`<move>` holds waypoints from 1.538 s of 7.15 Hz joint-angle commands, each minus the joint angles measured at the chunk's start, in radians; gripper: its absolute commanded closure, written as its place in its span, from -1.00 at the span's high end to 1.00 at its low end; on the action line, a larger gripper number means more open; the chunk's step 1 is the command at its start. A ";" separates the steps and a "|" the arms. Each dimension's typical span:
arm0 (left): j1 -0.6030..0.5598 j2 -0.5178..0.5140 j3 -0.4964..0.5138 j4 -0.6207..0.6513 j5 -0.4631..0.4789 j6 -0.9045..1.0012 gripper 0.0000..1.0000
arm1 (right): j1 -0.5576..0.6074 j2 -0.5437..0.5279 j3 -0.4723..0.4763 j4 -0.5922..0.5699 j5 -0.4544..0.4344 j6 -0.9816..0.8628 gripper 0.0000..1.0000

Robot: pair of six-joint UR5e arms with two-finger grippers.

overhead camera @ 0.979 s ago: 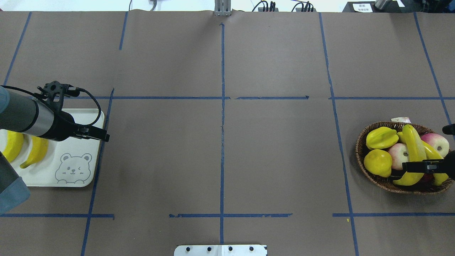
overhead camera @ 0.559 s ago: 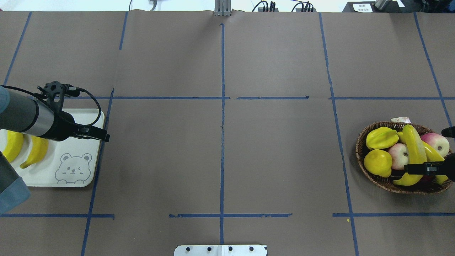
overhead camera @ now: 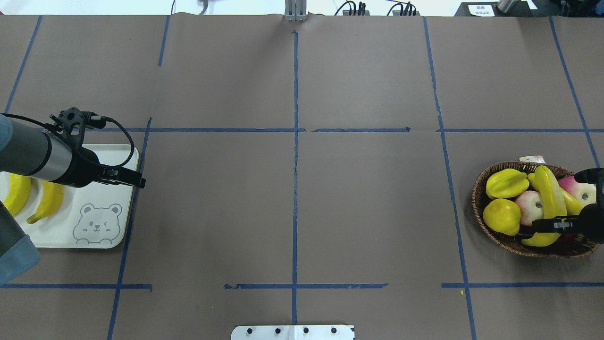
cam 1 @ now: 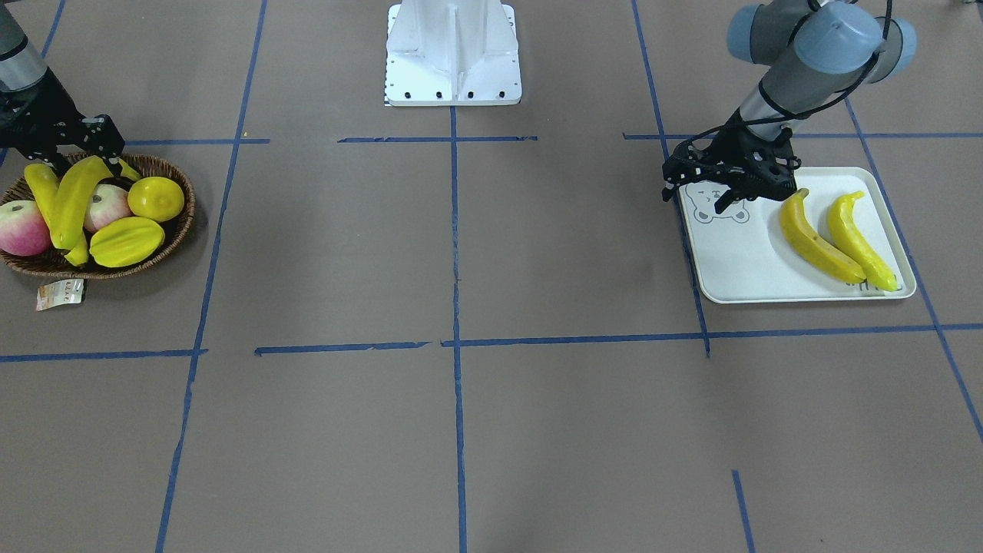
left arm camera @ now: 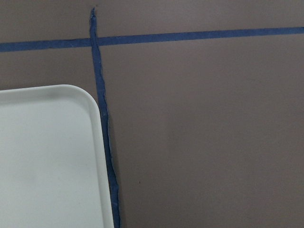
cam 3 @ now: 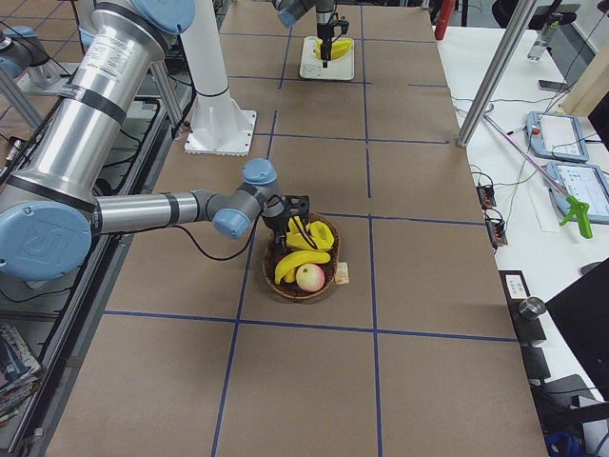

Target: Transfer all bananas from basket to plate

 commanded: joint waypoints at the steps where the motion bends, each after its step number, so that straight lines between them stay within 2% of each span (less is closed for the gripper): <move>1: 0.000 0.001 0.002 0.001 0.000 0.000 1.00 | -0.003 0.005 0.000 -0.024 0.002 -0.001 -0.30; 4: 0.002 -0.001 0.003 0.001 -0.002 0.000 0.99 | -0.001 0.014 0.017 -0.040 0.008 -0.003 -0.83; 5: 0.002 -0.001 0.003 0.004 -0.002 0.000 1.00 | 0.002 0.003 0.061 -0.041 0.030 -0.003 -0.86; 6: 0.002 -0.002 0.002 0.013 -0.002 0.000 0.99 | 0.049 0.003 0.101 -0.041 0.100 -0.004 -0.88; 8: 0.002 -0.004 0.000 0.013 -0.003 -0.002 0.99 | 0.181 0.021 0.146 -0.034 0.304 -0.005 -0.88; 10: 0.002 -0.048 -0.002 0.011 -0.003 -0.101 1.00 | 0.185 0.136 0.126 -0.026 0.352 -0.003 -0.86; 11: 0.002 -0.089 -0.003 0.011 -0.005 -0.164 1.00 | 0.183 0.220 0.079 -0.024 0.386 0.000 -0.84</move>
